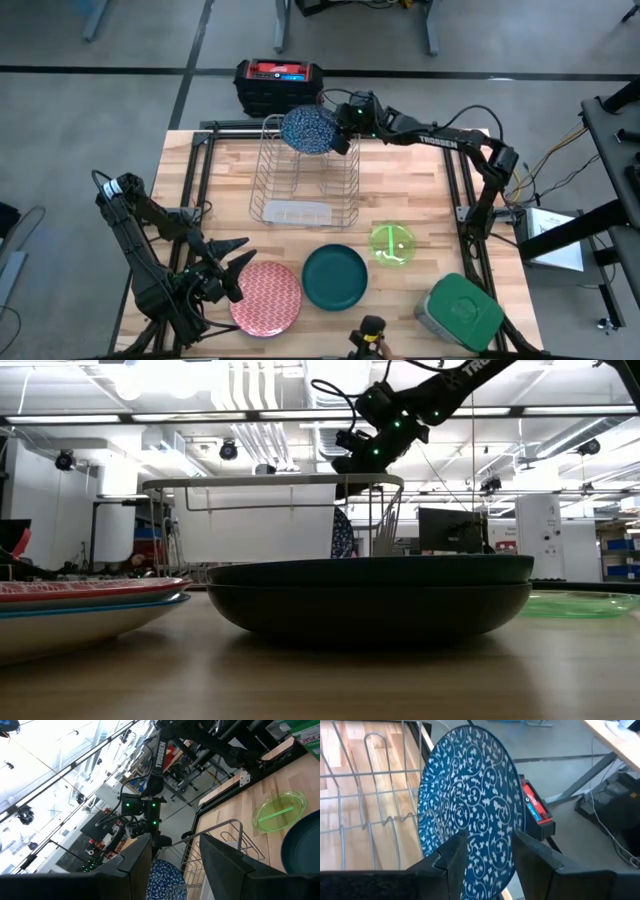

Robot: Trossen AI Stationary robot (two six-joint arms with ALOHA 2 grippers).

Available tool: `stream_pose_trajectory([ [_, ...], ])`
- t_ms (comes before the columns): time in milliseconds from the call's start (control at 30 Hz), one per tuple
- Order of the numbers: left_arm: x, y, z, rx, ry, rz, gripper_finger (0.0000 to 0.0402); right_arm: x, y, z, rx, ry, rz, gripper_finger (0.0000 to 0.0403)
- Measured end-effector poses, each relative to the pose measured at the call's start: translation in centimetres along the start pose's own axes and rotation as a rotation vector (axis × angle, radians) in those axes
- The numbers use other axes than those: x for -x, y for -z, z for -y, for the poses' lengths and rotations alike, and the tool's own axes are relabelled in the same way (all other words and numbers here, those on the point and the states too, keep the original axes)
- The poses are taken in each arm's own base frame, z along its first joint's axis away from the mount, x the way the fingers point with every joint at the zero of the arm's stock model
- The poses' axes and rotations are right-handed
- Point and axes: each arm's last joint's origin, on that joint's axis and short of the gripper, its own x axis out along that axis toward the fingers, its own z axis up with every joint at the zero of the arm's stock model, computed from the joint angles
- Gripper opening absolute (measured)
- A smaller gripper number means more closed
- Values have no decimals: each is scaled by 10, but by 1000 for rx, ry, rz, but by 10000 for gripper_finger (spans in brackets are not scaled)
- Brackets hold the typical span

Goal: Sort dishes
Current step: Put the orange patterned plate into the dish rack

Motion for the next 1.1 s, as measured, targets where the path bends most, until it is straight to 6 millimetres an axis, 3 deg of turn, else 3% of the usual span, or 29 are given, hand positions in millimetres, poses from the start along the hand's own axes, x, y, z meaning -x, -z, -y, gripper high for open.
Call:
stream_pose_trajectory([
  [267,0,0,0,1,1,-1,157,16,-11,5,-1,-4,-20,154],
  [533,0,0,0,18,2,-3,157,56,-24,3,-29,-35,-32,142],
  [867,-19,5,-5,126,37,-168,155,114,-40,-39,29,-162,12,113],
  [1100,-42,10,-2,165,91,-366,155,164,-33,-76,60,-277,88,90],
])
